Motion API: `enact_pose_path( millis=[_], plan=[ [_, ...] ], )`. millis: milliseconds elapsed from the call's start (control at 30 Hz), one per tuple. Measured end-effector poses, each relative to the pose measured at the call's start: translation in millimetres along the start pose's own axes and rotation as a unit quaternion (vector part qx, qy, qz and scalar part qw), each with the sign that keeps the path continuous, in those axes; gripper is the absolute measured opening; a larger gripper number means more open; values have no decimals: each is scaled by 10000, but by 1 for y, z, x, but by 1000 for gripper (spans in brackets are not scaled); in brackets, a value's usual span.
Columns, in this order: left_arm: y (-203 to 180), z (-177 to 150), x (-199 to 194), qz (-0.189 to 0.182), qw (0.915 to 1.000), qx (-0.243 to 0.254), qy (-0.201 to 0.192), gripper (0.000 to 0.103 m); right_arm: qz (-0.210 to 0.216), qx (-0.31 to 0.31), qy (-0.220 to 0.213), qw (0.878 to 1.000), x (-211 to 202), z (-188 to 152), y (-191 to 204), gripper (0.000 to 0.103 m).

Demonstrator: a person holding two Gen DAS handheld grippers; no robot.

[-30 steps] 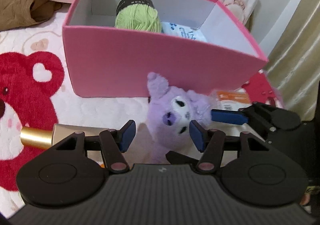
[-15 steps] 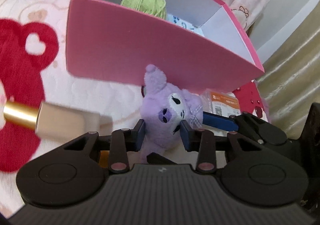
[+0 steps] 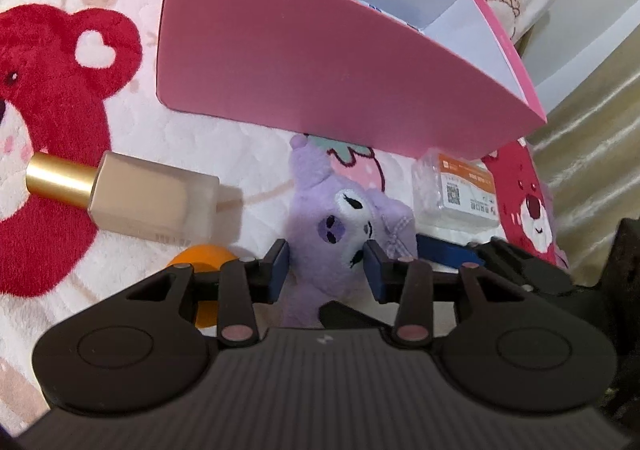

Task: Organize objects
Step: 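Close the left tool on the plush toy's head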

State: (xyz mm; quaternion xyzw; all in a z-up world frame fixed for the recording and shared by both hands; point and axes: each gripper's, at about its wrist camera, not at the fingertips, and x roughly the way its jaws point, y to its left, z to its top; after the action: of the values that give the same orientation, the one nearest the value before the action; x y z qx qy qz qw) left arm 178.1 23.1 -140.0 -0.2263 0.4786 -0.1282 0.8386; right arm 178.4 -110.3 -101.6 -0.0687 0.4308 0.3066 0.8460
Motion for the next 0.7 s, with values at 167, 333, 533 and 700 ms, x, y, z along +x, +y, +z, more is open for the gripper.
enact_pose_path(
  millis=[167,333,533,700],
  plan=[
    [-2,1,-3,-109,9999,119,-39,37,107,49,-40,9999,-3,0,0,100],
    [-12,0,-22,-150,9993,328,-30,36,262,57,-35,9996,-21,0,3,100],
    [-28,-5,-57,-142,9974,693,-111,36,256,-340,-175,9989,-51,3,23,100],
    [-42,-5,-86,-293,9964,768,-212,36,278,-516,-300,9978,-78,7,32,100]
  ],
)
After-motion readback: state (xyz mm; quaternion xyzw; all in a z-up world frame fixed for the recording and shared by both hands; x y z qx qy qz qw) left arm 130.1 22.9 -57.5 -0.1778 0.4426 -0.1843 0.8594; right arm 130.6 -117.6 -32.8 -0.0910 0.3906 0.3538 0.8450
